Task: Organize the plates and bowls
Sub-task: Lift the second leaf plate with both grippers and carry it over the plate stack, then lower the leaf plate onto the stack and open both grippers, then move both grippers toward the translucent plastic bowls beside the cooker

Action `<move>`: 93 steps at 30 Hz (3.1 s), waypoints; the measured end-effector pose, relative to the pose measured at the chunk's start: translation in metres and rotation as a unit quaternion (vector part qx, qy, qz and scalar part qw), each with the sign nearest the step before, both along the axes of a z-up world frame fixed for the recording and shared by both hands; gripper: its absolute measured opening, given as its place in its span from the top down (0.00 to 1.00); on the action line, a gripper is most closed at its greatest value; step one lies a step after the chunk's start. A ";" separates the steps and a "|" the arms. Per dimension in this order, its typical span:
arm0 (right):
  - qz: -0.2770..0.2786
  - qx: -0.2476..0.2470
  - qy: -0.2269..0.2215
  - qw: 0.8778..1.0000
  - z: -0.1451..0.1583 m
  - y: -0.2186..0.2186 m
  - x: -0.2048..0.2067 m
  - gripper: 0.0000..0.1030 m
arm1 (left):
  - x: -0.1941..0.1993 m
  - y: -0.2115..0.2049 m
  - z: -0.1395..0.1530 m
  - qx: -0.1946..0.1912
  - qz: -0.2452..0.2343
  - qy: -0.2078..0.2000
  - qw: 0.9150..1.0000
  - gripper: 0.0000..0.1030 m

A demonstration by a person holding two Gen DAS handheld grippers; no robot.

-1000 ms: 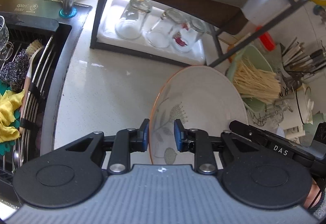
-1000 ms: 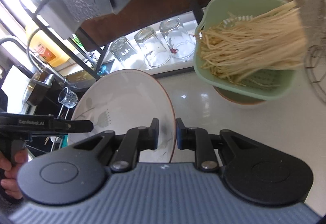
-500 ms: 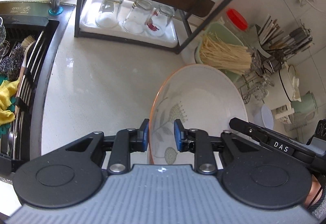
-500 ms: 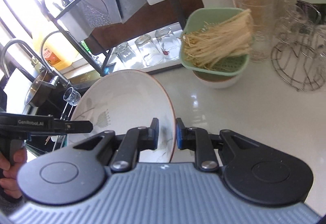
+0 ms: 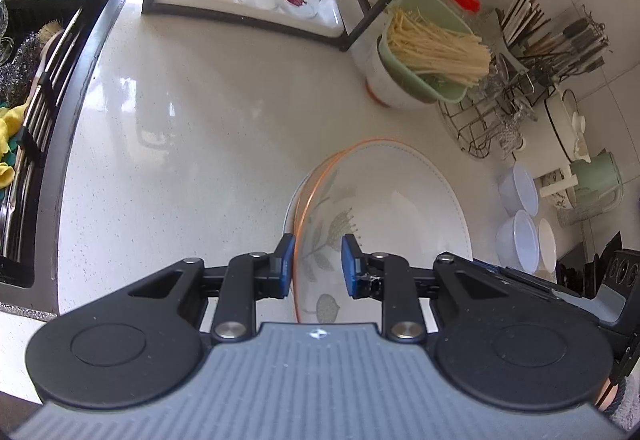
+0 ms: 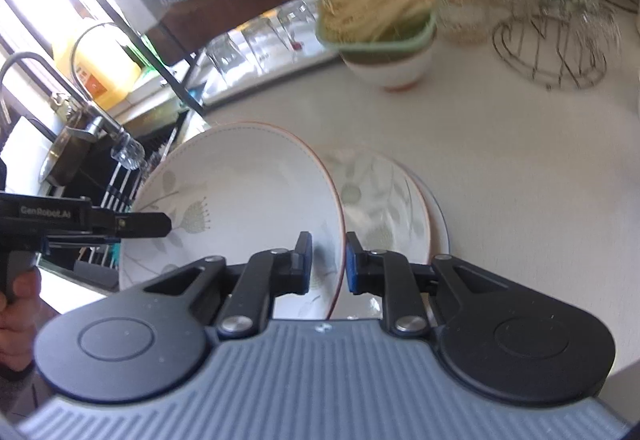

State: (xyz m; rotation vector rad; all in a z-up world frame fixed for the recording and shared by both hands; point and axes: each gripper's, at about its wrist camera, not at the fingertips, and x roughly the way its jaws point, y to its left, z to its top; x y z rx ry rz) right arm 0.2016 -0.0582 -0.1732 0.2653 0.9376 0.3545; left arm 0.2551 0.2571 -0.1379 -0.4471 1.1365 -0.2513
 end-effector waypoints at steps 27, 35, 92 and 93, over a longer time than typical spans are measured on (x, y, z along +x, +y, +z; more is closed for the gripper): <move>-0.017 -0.060 -0.003 0.998 -0.036 -0.002 0.026 0.81 | 0.046 -0.039 -0.030 0.075 -0.022 0.026 0.997 0.73; -0.038 -0.064 -0.016 0.997 -0.031 -0.007 0.022 0.81 | 0.047 -0.058 -0.032 0.127 0.004 0.025 0.992 0.72; -0.049 -0.039 -0.183 0.981 0.108 -0.084 -0.123 0.81 | -0.103 -0.156 0.104 0.089 0.022 -0.163 0.982 0.72; -0.056 -0.045 -0.182 0.981 0.107 -0.084 -0.123 0.81 | -0.100 -0.157 0.102 0.086 0.016 -0.164 0.983 0.72</move>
